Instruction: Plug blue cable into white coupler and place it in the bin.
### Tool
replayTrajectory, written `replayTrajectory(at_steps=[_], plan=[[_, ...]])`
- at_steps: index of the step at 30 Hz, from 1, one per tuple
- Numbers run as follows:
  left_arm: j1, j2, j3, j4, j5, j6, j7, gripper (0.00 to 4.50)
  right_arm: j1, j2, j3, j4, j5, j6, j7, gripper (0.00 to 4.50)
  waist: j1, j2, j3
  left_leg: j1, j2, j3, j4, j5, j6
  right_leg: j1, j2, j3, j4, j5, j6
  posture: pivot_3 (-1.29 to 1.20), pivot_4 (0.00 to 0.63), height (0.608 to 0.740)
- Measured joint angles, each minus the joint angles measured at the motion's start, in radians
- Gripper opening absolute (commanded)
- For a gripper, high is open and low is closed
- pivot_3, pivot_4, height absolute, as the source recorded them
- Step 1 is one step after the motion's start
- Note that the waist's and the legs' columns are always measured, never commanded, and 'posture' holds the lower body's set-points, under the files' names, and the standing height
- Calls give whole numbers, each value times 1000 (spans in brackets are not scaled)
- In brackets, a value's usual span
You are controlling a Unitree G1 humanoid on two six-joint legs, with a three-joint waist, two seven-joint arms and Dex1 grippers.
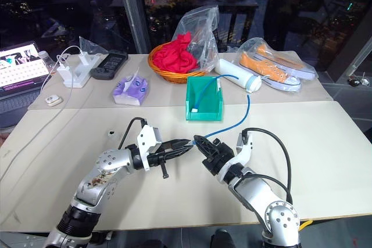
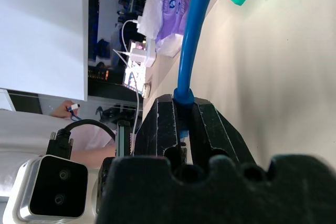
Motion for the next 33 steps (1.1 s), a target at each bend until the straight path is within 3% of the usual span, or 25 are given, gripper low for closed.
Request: replayTrajectory(at_steps=[2, 3, 9, 15, 21, 28, 32, 33], plan=[[0, 0, 0, 0, -1, 0, 1, 1091, 0, 0, 0, 0, 0, -1, 0, 0, 0, 0, 0, 0, 0, 0, 0, 0, 0, 0, 0, 0, 0, 0, 0, 0, 150, 723], [0, 0, 0, 0, -1, 1, 2, 1300, 0, 0, -1, 0, 0, -3, 0, 0, 0, 0, 0, 0, 0, 0, 0, 0, 0, 0, 0, 0, 0, 0, 0, 0, 150, 723], [1, 15, 1, -2, -1, 17, 2, 3517, -1, 0, -12, 1, -9, -19, 0, 0, 0, 0, 0, 0, 0, 0, 0, 0, 0, 0, 0, 0, 0, 0, 0, 0, 150, 723], [36, 28, 63, -61, -13, 106, 89, 3517, -21, 2, -41, 1, -46, -54, 10, 0, -3, 0, 0, 0, 0, 0, -1, 0, 0, -1, 0, 0, 0, 0, 0, 0, 150, 723], [191, -50, 280, -202, 40, 212, 434, 3517, -27, -4, -75, -2, -128, -81, 19, 0, -10, 0, 0, -1, 0, 0, -2, 1, -1, -2, 0, 0, 0, 0, 0, 0, 150, 723], [379, -125, 365, -325, 62, 371, 648, 3517, -54, 2, -72, 8, -163, -81, 35, 0, 0, 0, 0, 0, 0, 0, -2, 0, 0, -2, 0, 0, 0, 0, 0, 0, 150, 723], [384, -142, 426, -320, 59, 380, 693, 4439, -68, 5, -67, 25, -163, -73, 53, 0, 4, 0, 0, 0, 0, 0, -2, 0, -1, -2, 0, 0, 0, 0, 0, 0, 150, 723], [382, -139, 439, -303, 58, 373, 693, 4439, -69, 5, -66, 30, -164, -70, 55, 0, 4, 1, 0, 0, 0, 0, -2, 0, -1, -2, 0, 0, 0, 0, 0, 0, 150, 723]])
